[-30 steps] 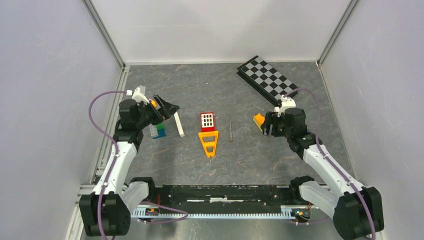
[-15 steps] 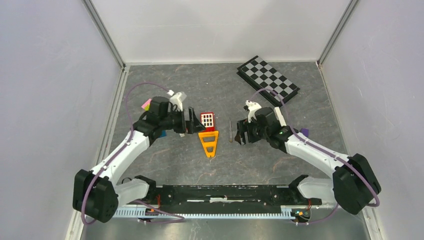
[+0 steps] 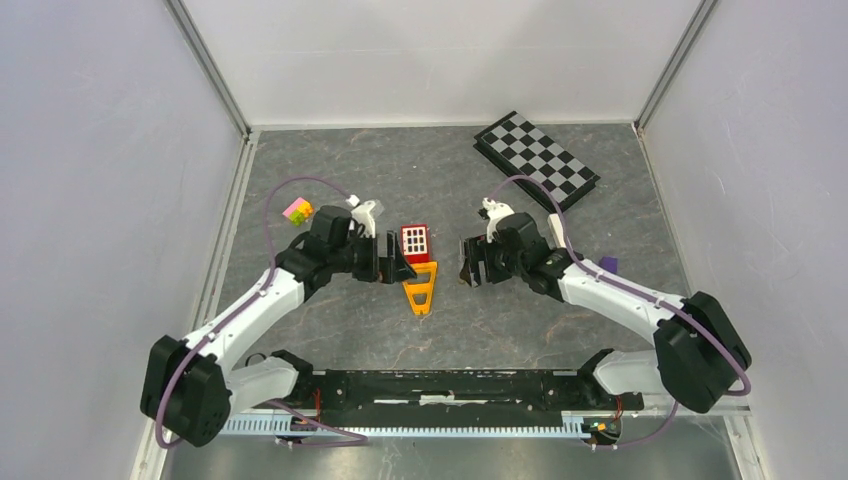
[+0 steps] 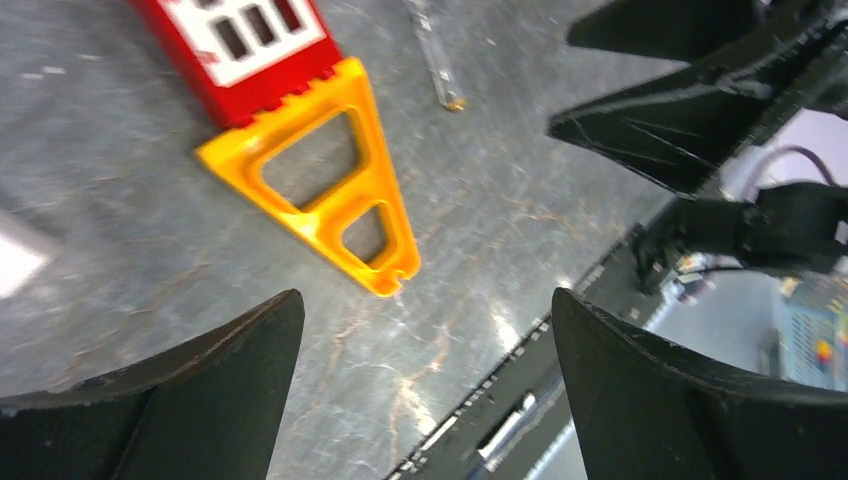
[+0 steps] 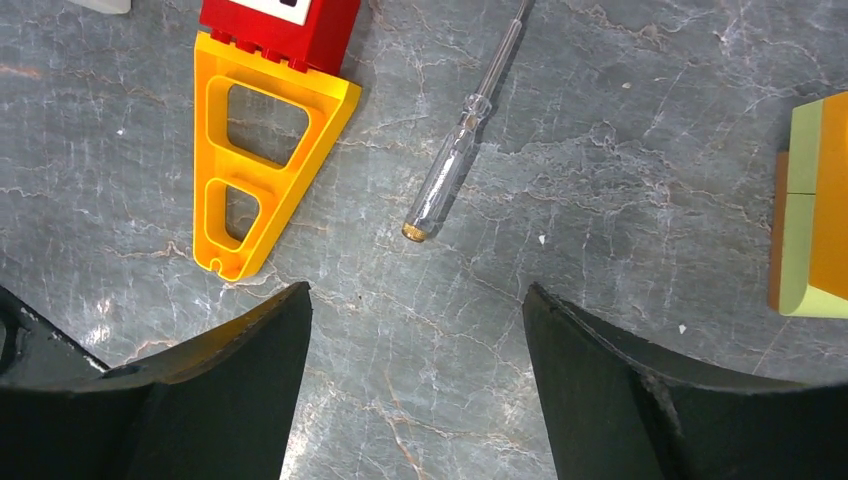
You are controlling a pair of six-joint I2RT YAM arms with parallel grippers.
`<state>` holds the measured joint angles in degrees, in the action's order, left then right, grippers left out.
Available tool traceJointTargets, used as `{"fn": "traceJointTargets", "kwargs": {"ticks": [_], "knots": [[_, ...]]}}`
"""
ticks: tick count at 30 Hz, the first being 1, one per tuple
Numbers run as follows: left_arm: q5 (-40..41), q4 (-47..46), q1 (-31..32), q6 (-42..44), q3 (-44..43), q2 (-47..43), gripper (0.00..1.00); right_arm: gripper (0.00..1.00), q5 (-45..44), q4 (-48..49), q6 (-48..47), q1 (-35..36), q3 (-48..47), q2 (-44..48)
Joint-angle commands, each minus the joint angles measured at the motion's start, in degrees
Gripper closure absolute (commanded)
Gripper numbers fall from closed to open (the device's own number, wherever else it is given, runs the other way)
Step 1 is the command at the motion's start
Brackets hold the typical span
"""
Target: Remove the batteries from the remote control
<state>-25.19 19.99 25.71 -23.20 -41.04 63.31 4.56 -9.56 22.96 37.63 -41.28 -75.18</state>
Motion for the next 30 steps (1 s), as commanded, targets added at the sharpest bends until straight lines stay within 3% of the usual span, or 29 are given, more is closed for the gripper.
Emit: {"fn": "traceJointTargets", "kwargs": {"ticks": [1,6,14,19,25,30], "knots": [[-14.00,-8.64,2.85,-4.71,1.03,4.54,0.00,0.17,-7.09,2.07,3.00,0.78,1.37,3.66],[-12.71,-22.45,8.01,-13.93,5.83,8.39,0.00,0.15,-12.81,1.69,-0.18,0.49,3.84,9.24],[0.40,-20.38,10.50,-11.21,-0.26,22.34,0.00,0.11,-9.24,0.22,0.80,-4.91,10.18,13.54],[10.28,-17.01,9.53,-6.78,-9.03,30.90,0.00,0.10,-7.72,0.21,0.28,-8.86,11.26,13.19],[7.57,-17.00,2.80,-5.39,-21.40,40.55,0.00,0.08,-6.98,0.54,-3.82,-13.86,7.37,6.43],[7.97,-13.59,0.41,-2.21,-25.89,39.24,0.00,0.15,-5.53,2.13,-7.97,-14.91,-2.44,-5.00]]}}
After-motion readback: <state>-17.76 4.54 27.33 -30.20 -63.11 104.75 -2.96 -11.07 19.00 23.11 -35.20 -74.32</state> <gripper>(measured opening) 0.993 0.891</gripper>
